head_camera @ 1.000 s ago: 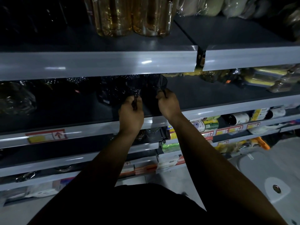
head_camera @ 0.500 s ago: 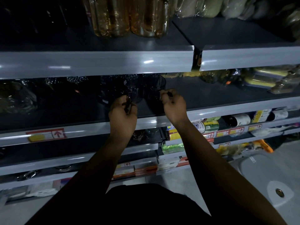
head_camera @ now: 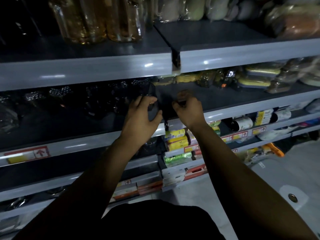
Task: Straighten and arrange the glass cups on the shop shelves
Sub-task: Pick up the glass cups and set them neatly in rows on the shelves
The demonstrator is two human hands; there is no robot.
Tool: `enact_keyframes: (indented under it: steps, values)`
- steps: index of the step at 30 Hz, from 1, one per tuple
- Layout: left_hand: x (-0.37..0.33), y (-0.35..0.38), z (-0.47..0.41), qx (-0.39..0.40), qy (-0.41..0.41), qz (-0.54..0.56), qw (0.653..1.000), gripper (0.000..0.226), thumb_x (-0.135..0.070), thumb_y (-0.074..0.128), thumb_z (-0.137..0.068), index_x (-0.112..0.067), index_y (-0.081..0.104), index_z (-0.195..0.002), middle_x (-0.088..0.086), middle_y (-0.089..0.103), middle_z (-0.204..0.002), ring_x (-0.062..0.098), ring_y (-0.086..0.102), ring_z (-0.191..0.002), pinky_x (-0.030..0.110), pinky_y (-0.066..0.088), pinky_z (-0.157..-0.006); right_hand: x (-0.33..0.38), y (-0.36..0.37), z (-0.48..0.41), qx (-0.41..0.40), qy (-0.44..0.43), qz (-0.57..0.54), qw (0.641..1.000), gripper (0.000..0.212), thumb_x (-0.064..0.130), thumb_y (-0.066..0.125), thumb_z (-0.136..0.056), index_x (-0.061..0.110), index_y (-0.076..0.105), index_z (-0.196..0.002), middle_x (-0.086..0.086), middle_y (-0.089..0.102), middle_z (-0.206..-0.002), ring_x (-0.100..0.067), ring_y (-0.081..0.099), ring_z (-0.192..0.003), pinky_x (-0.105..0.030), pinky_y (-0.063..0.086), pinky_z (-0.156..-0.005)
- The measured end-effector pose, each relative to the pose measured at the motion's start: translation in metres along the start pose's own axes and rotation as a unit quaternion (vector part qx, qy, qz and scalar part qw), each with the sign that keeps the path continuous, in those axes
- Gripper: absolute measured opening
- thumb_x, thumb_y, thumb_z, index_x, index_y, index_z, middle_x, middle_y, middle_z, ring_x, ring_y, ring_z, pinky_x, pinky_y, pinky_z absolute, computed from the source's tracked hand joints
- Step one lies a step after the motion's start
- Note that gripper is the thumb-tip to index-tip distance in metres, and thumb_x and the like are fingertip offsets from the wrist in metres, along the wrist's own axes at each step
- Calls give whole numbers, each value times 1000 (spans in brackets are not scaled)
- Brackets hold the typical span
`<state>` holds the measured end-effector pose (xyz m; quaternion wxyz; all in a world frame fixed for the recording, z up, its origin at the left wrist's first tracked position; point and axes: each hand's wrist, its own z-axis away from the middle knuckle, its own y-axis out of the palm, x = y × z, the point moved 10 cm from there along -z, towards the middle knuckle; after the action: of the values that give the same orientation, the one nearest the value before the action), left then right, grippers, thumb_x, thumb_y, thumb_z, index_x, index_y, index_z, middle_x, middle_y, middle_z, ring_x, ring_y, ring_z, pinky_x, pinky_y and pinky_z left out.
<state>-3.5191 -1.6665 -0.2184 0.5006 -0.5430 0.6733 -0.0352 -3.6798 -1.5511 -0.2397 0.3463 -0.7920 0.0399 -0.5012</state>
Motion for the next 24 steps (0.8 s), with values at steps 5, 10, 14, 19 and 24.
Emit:
enact_keyframes:
  steps: [5, 10, 14, 19, 24]
  values:
    - [-23, 45, -26, 47, 22, -5, 999, 39, -31, 72, -85, -16, 62, -119, 4, 62, -118, 23, 59, -110, 36, 49, -97, -43, -53, -13, -38, 29, 26, 999, 36, 22, 74, -88, 3, 67, -118, -15, 70, -119, -32, 63, -114, -29, 46, -92]
    - [-19, 107, -55, 60, -37, 37, 997, 38, -23, 78, -84, -12, 63, -117, 7, 66, -115, 21, 63, -105, 33, 51, -93, -100, -97, -33, -60, 82, 5, 995, 39, 24, 73, -88, 8, 61, -122, -11, 68, -119, -31, 63, -110, -22, 38, -77]
    - [-8, 158, -68, 53, -87, 66, 993, 37, -21, 79, -83, -11, 64, -116, 8, 69, -112, 25, 64, -102, 43, 54, -92, -135, -114, -52, -50, 81, 8, 995, 38, 20, 71, -90, 9, 60, -124, -13, 69, -119, -32, 63, -111, -19, 35, -72]
    - [-11, 212, -97, 53, -106, 75, 990, 50, -22, 80, -82, -11, 59, -127, 8, 65, -124, 26, 62, -112, 44, 52, -97, -160, -135, -93, -74, 25, 27, 997, 53, 16, 70, -86, 9, 53, -135, -15, 58, -134, -34, 58, -119, -29, 45, -88]
    - [-41, 245, -136, 35, -34, 67, 997, 64, -12, 74, -84, -21, 51, -144, 5, 55, -135, 15, 55, -116, 15, 39, -94, -165, -145, -128, -79, -78, 125, 986, 72, 13, 75, -81, 3, 43, -145, -16, 34, -157, -40, 50, -130, -42, 50, -101]
